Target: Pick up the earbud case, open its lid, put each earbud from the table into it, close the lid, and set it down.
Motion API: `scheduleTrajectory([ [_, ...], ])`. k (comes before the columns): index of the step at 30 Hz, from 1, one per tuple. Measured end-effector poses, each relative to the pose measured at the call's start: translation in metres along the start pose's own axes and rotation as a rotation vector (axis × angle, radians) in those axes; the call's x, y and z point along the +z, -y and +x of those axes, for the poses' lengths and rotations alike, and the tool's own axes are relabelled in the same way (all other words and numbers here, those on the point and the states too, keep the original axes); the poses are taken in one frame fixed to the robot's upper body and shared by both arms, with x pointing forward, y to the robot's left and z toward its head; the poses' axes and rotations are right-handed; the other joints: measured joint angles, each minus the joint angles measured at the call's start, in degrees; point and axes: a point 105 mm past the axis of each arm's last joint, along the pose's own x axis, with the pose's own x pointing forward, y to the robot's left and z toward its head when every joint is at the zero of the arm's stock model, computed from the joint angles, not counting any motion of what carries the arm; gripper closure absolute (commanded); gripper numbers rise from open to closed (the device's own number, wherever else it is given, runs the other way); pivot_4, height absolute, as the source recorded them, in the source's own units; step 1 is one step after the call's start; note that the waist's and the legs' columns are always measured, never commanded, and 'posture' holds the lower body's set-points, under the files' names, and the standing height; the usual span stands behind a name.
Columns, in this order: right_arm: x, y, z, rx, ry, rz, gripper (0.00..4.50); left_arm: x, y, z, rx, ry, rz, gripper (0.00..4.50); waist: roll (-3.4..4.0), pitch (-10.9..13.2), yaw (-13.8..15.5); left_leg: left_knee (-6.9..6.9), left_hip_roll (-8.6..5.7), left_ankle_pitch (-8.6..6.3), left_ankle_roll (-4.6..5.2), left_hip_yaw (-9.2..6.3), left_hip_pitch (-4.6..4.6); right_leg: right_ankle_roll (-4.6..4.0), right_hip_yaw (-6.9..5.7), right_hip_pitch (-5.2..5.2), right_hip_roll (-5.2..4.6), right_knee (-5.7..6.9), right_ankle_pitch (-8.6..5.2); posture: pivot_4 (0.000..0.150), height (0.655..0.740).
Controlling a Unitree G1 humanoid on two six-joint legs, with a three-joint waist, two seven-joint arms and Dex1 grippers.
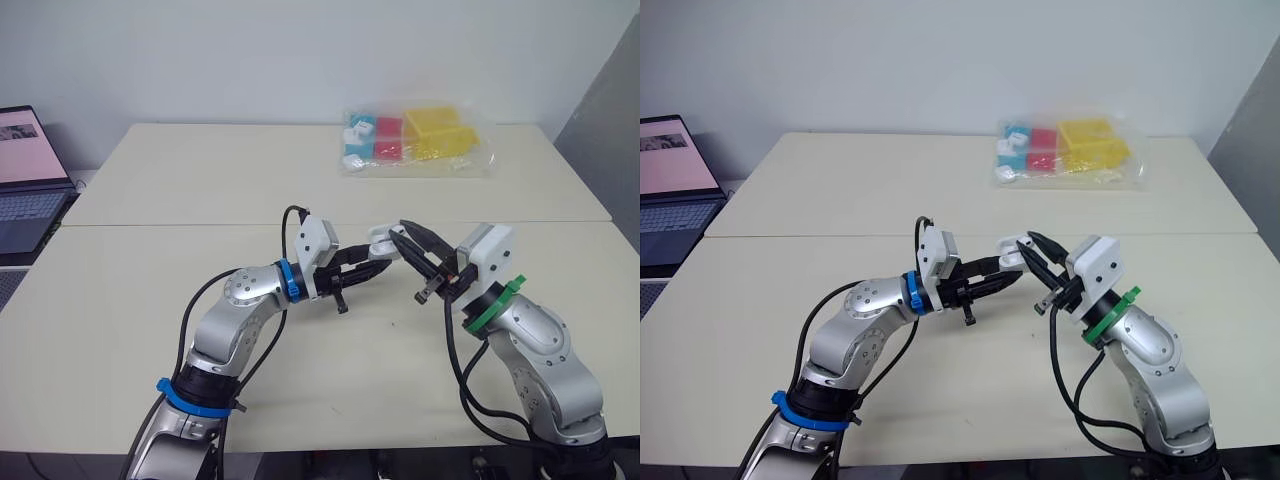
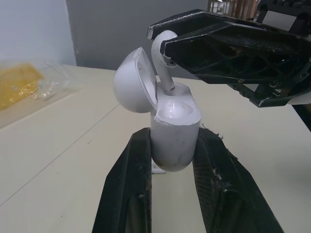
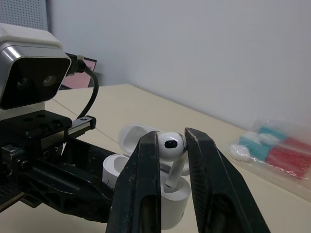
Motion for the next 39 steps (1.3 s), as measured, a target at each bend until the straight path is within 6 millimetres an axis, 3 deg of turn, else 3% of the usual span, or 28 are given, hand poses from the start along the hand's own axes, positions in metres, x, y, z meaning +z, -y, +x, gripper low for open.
scheduleTrajectory([
  [17, -0.002, -0.002, -0.002, -0.001, 0.008, -0.032, 4.10, 0.003, 0.002, 0.000, -0.004, 0.006, -0.017, 3.70, 0.00, 0.0, 0.0, 0.00, 0.00, 0.00, 0.00, 0.00, 0.00, 0.02, 0.00, 0.00, 0.00, 0.00, -0.01, 0.150, 0.7400],
  [27, -0.007, -0.005, -0.005, 0.020, -0.013, -0.021, 0.66, 0.006, 0.000, 0.000, 0.009, 0.015, -0.012, 3.70, 0.00, 0.0, 0.0, 0.00, 0.00, 0.00, 0.00, 0.01, 0.00, 0.03, 0.00, 0.00, 0.00, -0.01, -0.02, 0.150, 0.7400],
  [35, -0.004, -0.006, -0.014, 0.051, -0.042, -0.022, 0.63, 0.007, -0.001, -0.001, 0.014, 0.018, -0.005, 3.70, 0.00, 0.0, 0.0, 0.00, 0.00, 0.00, 0.00, -0.01, -0.01, 0.03, 0.00, 0.00, 0.00, -0.01, -0.02, 0.150, 0.7400],
  [39, 0.009, 0.010, -0.030, 0.050, -0.067, -0.068, 0.63, 0.005, -0.004, -0.006, 0.023, -0.002, 0.030, 3.70, 0.00, 0.0, 0.1, 0.00, -0.01, 0.00, 0.00, -0.01, 0.00, 0.23, 0.00, 0.03, 0.00, -0.03, -0.13, 0.150, 0.7400],
])
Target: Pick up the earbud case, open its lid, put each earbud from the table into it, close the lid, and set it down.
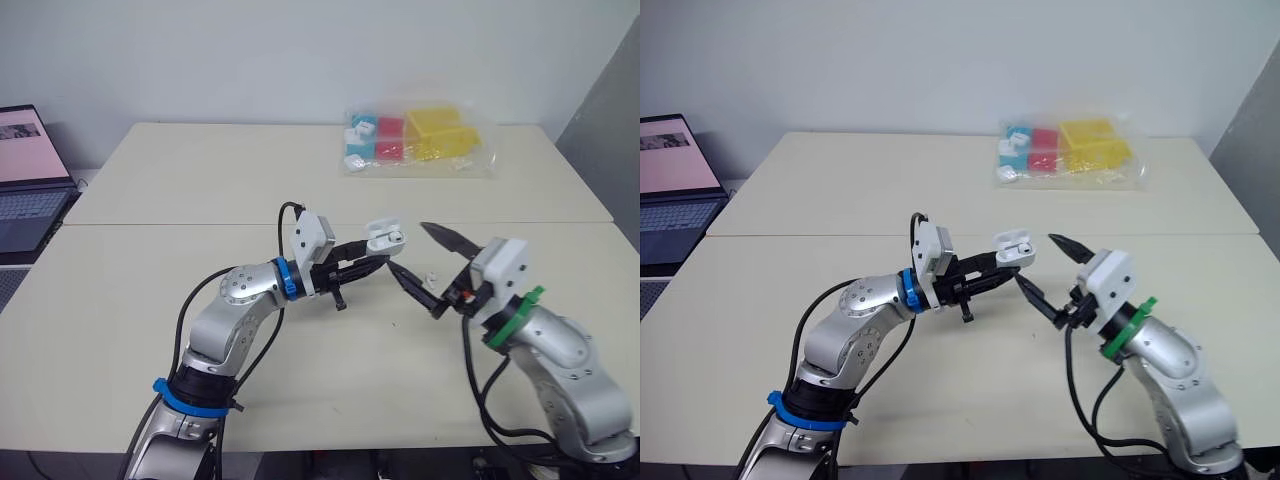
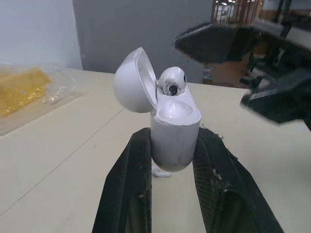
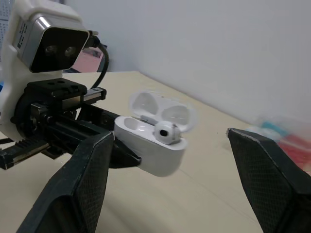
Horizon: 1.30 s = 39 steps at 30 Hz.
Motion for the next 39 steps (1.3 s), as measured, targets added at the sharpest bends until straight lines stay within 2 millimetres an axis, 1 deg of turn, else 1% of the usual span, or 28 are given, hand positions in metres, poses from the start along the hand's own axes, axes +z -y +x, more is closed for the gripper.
scheduleTrajectory([
  [4, -0.001, 0.025, -0.015, -0.037, -0.084, 0.008, 0.63, -0.001, 0.000, -0.002, -0.007, -0.008, 0.030, 3.70, 0.00, 0.0, 0.0, 0.00, 0.01, 0.00, 0.00, 0.02, 0.01, -0.02, 0.01, 0.01, 0.00, 0.00, 0.01, 0.150, 0.7400],
  [7, -0.009, 0.039, -0.021, -0.061, -0.181, 0.045, 0.63, -0.002, 0.000, -0.004, -0.007, -0.013, 0.047, 3.70, 0.00, 0.0, 0.0, 0.00, 0.03, 0.00, 0.00, 0.01, 0.02, -0.03, 0.04, 0.01, 0.00, 0.01, 0.02, 0.150, 0.7400],
  [10, -0.022, 0.052, -0.021, -0.072, -0.339, 0.056, 0.63, -0.004, 0.000, -0.005, -0.015, -0.016, 0.051, 3.70, 0.00, 0.0, -0.2, 0.00, 0.02, 0.00, 0.01, 0.08, 0.03, -0.07, 0.07, 0.00, 0.01, 0.03, 0.04, 0.150, 0.7400],
  [12, -0.028, 0.061, -0.015, -0.088, -0.450, 0.069, 0.63, -0.007, 0.000, -0.007, -0.012, -0.023, 0.051, 3.70, 0.00, 0.0, -0.4, 0.00, 0.04, 0.01, 0.02, 0.15, 0.08, -0.15, 0.14, 0.01, 0.00, 0.03, 0.09, 0.150, 0.7400],
  [13, -0.036, 0.065, -0.011, -0.106, -0.532, 0.093, 0.63, -0.008, -0.001, -0.007, -0.009, -0.026, 0.051, 3.70, -0.02, 0.0, -0.4, 0.00, 0.06, 0.02, 0.03, 0.05, 0.07, -0.27, 0.13, 0.02, -0.01, 0.02, 0.16, 0.150, 0.7400],
  [15, -0.048, 0.066, -0.006, -0.127, -0.607, 0.158, 0.63, -0.008, -0.001, -0.007, -0.006, -0.031, 0.057, 3.70, -0.02, 0.0, -0.3, -0.01, 0.10, 0.02, 0.03, -0.03, 0.03, -0.28, 0.14, 0.01, 0.02, 0.01, 0.15, 0.150, 0.7400],
  [19, -0.075, 0.059, 0.004, -0.168, -0.714, 0.291, 0.63, -0.008, -0.001, -0.007, -0.005, -0.028, 0.063, 3.70, -0.01, 0.0, -0.1, -0.03, 0.09, 0.02, 0.03, -0.07, -0.15, -0.30, 0.15, -0.10, 0.12, -0.01, 0.15, 0.150, 0.7400],
  [22, -0.088, 0.059, 0.013, -0.221, -0.753, 0.347, 0.63, -0.008, -0.001, -0.007, -0.008, -0.026, 0.069, 3.70, -0.01, 0.0, -0.2, -0.04, 0.04, 0.01, 0.03, -0.01, -0.18, -0.29, 0.14, -0.12, 0.04, -0.04, 0.16, 0.150, 0.7400],
  [25, -0.108, 0.056, 0.013, -0.258, -0.817, 0.375, 0.63, -0.008, 0.000, -0.007, -0.014, -0.027, 0.071, 3.70, -0.01, 0.0, -0.1, -0.05, 0.00, 0.01, 0.03, -0.03, -0.20, -0.28, 0.12, -0.13, -0.03, -0.04, 0.16, 0.150, 0.7400],
  [27, -0.115, 0.055, 0.014, -0.275, -0.827, 0.380, 0.63, -0.008, 0.000, -0.007, -0.015, -0.029, 0.072, 3.70, -0.01, 0.0, -0.1, -0.05, -0.02, 0.01, 0.03, -0.04, -0.21, -0.28, 0.10, -0.13, -0.03, -0.04, 0.16, 0.150, 0.7400],
  [33, -0.121, 0.062, 0.016, -0.331, -0.814, 0.359, 0.63, -0.008, 0.001, -0.008, -0.022, -0.033, 0.075, 3.70, -0.01, 0.0, -0.2, -0.05, 0.01, 0.01, 0.03, -0.03, -0.17, -0.27, 0.08, -0.13, 0.00, -0.02, 0.16, 0.150, 0.7400],
  [35, -0.125, 0.059, 0.014, -0.335, -0.821, 0.369, 0.63, -0.009, 0.000, -0.008, -0.021, -0.036, 0.077, 3.70, -0.01, 0.0, -0.3, -0.05, 0.03, 0.01, 0.03, -0.06, -0.17, -0.27, 0.08, -0.12, 0.01, -0.02, 0.16, 0.150, 0.7400],
  [38, -0.136, 0.052, 0.010, -0.339, -0.845, 0.394, 0.63, -0.009, 0.000, -0.008, -0.020, -0.039, 0.080, 3.70, -0.01, 0.0, -0.3, -0.06, 0.02, 0.01, 0.03, -0.03, -0.17, -0.27, 0.08, -0.13, 0.01, -0.02, 0.16, 0.150, 0.7400],
  [39, -0.136, 0.053, 0.010, -0.342, -0.841, 0.391, 0.63, -0.009, 0.000, -0.008, -0.020, -0.039, 0.080, 3.70, -0.01, 0.0, -0.3, -0.05, 0.02, 0.01, 0.03, -0.01, -0.16, -0.27, 0.08, -0.13, 0.01, -0.02, 0.16, 0.150, 0.7400],
])
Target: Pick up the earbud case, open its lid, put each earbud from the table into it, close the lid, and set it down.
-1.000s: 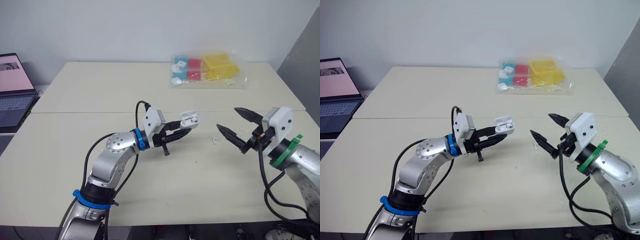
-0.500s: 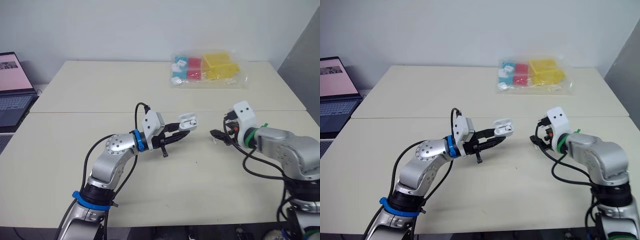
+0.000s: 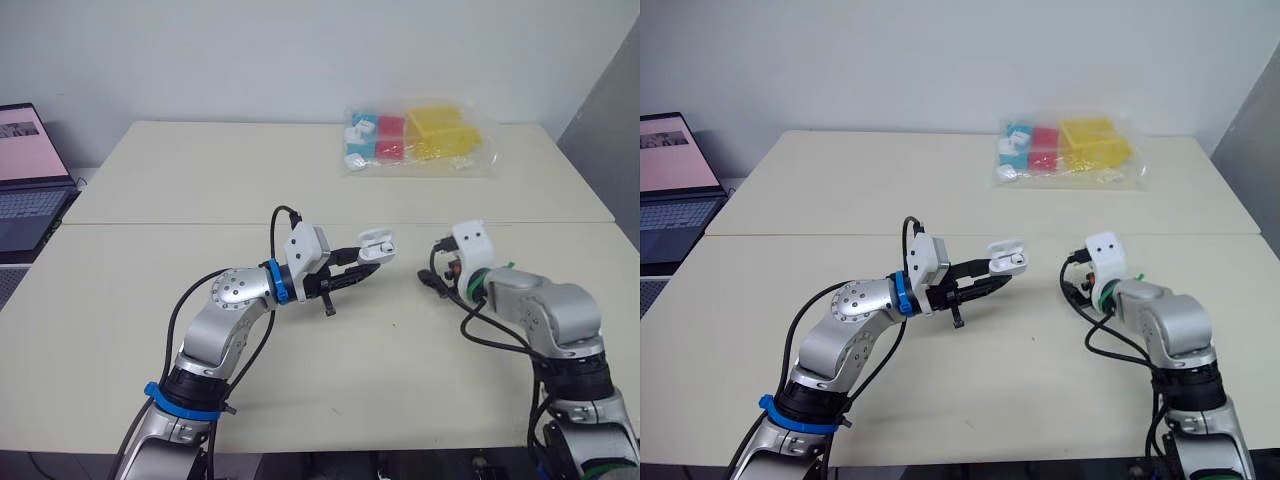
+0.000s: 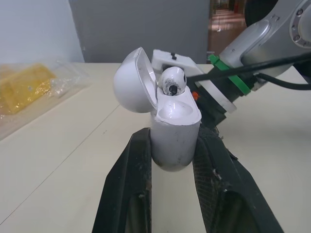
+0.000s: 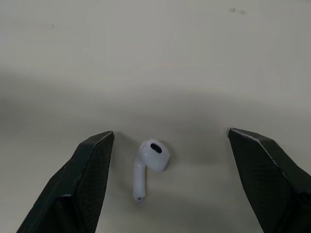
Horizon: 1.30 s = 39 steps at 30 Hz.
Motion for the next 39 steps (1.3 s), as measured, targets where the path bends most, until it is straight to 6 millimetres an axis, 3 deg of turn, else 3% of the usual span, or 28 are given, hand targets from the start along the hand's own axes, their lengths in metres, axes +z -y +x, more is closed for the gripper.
scheduleTrajectory([
  [3, -0.001, -0.002, 0.002, -0.004, 0.005, 0.005, 0.63, 0.000, 0.000, 0.000, 0.000, 0.000, -0.001, 3.70, 0.00, 0.0, 0.0, 0.00, 0.00, 0.00, 0.00, 0.02, 0.01, 0.00, 0.00, 0.00, 0.00, 0.00, 0.00, 0.150, 0.7400],
  [5, -0.002, -0.003, 0.002, -0.004, 0.010, 0.007, 1.01, 0.000, 0.000, 0.000, 0.000, 0.000, -0.002, 3.70, 0.00, 0.0, 0.0, 0.00, 0.01, 0.00, 0.00, 0.00, 0.02, 0.00, 0.00, 0.01, 0.01, 0.00, 0.00, 0.150, 0.7400],
  [14, -0.005, -0.008, -0.001, 0.004, 0.008, 0.015, 4.05, -0.003, 0.001, -0.001, 0.004, -0.002, -0.011, 3.70, 0.00, 0.0, 0.0, 0.00, 0.01, 0.00, 0.00, -0.01, 0.04, 0.01, -0.01, 0.02, 0.02, 0.00, 0.00, 0.150, 0.7400],
  [19, -0.006, -0.007, -0.002, 0.009, 0.002, 0.013, 4.06, -0.004, 0.002, -0.001, 0.005, -0.004, -0.014, 3.70, 0.00, 0.0, 0.0, 0.00, 0.01, 0.00, 0.00, -0.01, 0.04, 0.01, -0.02, 0.02, 0.02, 0.00, 0.00, 0.150, 0.7400],
  [24, -0.009, 0.004, -0.017, 0.089, -0.051, -0.093, 4.06, -0.004, 0.001, -0.002, 0.005, -0.009, -0.012, 3.70, 0.00, 0.0, 0.1, 0.00, -0.03, 0.00, 0.00, 0.02, 0.00, 0.02, -0.09, 0.03, -0.01, -0.08, 0.00, 0.150, 0.7400],
  [34, -0.045, 0.007, -0.072, 0.515, -0.193, -0.498, 4.06, -0.007, 0.001, -0.005, 0.007, -0.023, -0.011, 3.70, -0.02, 0.0, 0.1, -0.05, 0.02, -0.01, 0.01, 0.04, 0.04, 0.29, -0.11, 0.05, 0.02, -0.21, -0.16, 0.150, 0.7400],
  [39, -0.051, 0.027, -0.073, 0.598, -0.204, -0.623, 4.06, -0.007, 0.003, -0.006, 0.005, -0.025, -0.009, 3.70, -0.05, 0.0, 0.0, 0.02, 0.03, 0.00, 0.01, 0.13, 0.17, 0.37, -0.04, 0.11, 0.04, -0.15, -0.11, 0.150, 0.7400],
])
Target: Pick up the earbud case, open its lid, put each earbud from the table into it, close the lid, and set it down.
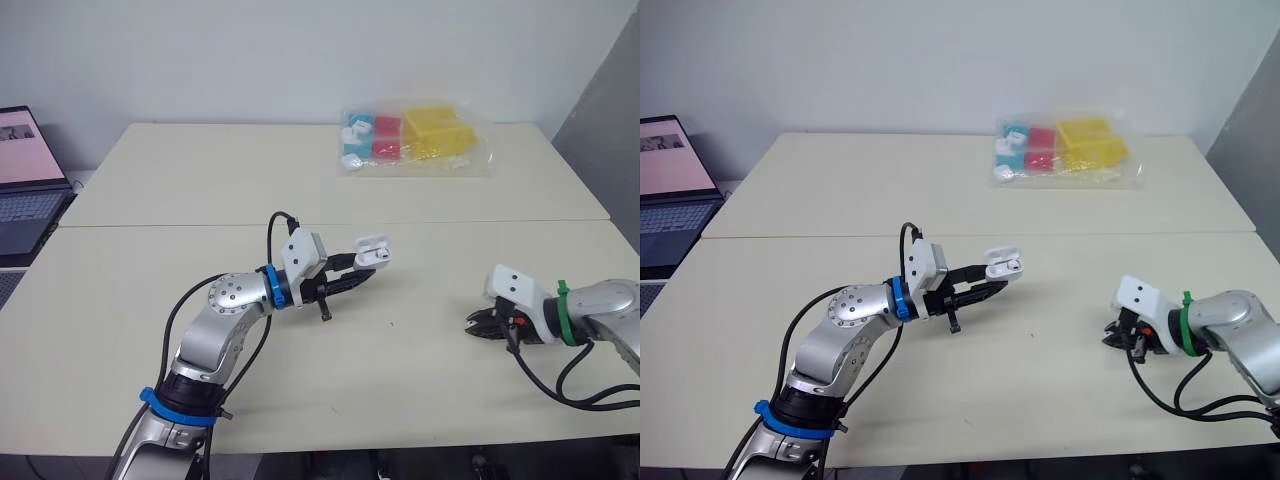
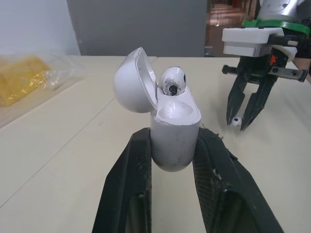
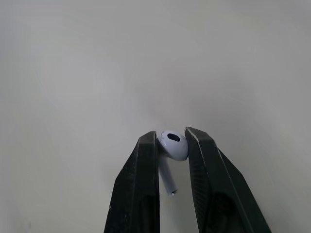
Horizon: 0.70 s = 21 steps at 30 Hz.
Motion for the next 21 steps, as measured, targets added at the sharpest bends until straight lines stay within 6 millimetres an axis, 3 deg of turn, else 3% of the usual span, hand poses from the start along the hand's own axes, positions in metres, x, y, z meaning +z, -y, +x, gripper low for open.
scheduleTrajectory([
  [4, -0.014, 0.003, 0.000, 0.061, -0.021, -0.016, 4.06, 0.001, 0.003, -0.002, -0.002, -0.004, 0.010, 3.70, 0.00, 0.0, 0.0, 0.00, 0.01, 0.00, 0.00, 0.00, -0.01, -0.01, 0.02, -0.01, 0.00, 0.00, 0.00, 0.150, 0.7400],
  [13, -0.014, 0.004, 0.004, 0.131, -0.033, -0.047, 4.06, 0.001, 0.006, -0.005, -0.002, -0.015, 0.006, 3.70, 0.00, 0.0, 0.2, 0.01, 0.01, 0.00, 0.00, -0.01, 0.06, -0.04, 0.02, 0.05, -0.18, 0.01, 0.02, 0.150, 0.7400],
  [21, -0.016, 0.004, 0.005, 0.150, -0.046, -0.074, 1.32, 0.001, 0.006, -0.005, 0.007, -0.019, 0.005, 3.70, -0.02, 0.0, 0.2, 0.00, 0.02, 0.00, -0.01, 0.00, 0.81, 0.01, 0.00, 0.80, -0.27, -0.11, 0.01, 0.150, 0.7400],
])
